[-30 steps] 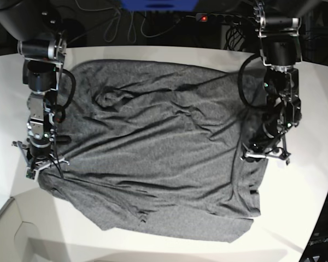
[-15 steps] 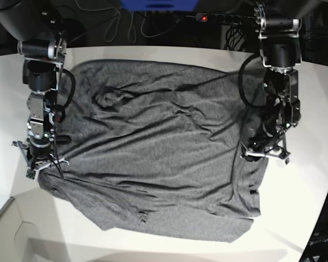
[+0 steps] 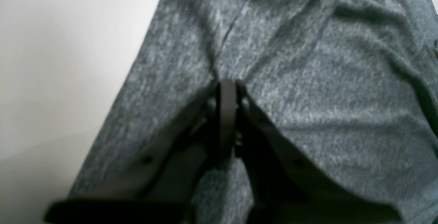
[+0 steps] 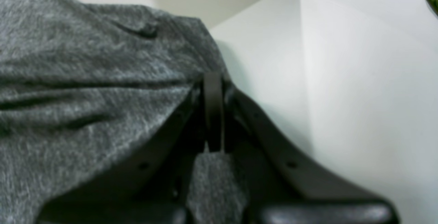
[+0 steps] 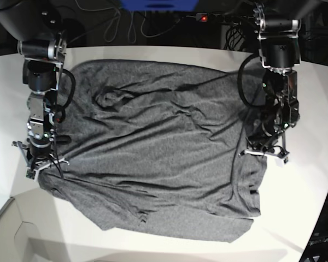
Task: Layout the t-shirt on the table in an organized manner, then fold the t-shirt properly
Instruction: 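Hold both shirt edges with both grippers, keeping the shirt taut, then lift both grippers slightly while holding the shirt edges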
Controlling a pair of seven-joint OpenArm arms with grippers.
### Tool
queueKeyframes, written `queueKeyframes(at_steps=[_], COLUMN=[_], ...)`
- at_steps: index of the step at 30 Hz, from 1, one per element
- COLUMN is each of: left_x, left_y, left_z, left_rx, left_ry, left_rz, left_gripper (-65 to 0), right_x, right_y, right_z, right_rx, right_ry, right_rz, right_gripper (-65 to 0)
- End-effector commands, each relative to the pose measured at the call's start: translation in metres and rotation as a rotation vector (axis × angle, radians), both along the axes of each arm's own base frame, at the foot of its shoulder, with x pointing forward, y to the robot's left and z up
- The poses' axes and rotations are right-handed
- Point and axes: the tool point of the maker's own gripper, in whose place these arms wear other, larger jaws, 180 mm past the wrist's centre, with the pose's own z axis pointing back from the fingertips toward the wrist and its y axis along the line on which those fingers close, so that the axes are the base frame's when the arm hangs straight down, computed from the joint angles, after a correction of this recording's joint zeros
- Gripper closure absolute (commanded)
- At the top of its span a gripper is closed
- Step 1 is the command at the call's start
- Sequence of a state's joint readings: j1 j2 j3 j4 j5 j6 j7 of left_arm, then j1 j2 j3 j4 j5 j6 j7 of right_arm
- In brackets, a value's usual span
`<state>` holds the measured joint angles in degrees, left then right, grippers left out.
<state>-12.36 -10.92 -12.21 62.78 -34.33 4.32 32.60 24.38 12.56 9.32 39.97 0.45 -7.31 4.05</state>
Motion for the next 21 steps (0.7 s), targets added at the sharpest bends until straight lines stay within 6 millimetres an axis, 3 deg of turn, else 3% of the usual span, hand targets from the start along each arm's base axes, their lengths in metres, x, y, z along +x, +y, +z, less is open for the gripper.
queueKeyframes(at_steps=[1, 9, 11, 21], left_x=[0.009, 0.024, 0.024, 0.002], left_y=[0.003, 0.003, 0.005, 0.061], left_z=[0.013, 0.058, 0.059, 0.054], left_rx=[0.003, 0.033, 0.039, 0.057], left_ry=[-0.032, -0.153, -0.154, -0.138], left_rz=[-0.001, -0.013, -0.012, 0.117], left_gripper=[-0.1, -0.1, -0.1, -0.1], right_x=[0.013, 0.013, 0.013, 0.013], right_y=[-0.008, -0.008, -0.008, -0.008], right_z=[0.026, 0.026, 0.026, 0.025], right_rx=[-0.030, -0.030, -0.030, -0.030], right_ry=[-0.068, -0.068, -0.068, -0.066], right_rz=[-0.001, -0.001, -0.001, -0.001], right_gripper=[0.0, 0.0, 0.0, 0.0])
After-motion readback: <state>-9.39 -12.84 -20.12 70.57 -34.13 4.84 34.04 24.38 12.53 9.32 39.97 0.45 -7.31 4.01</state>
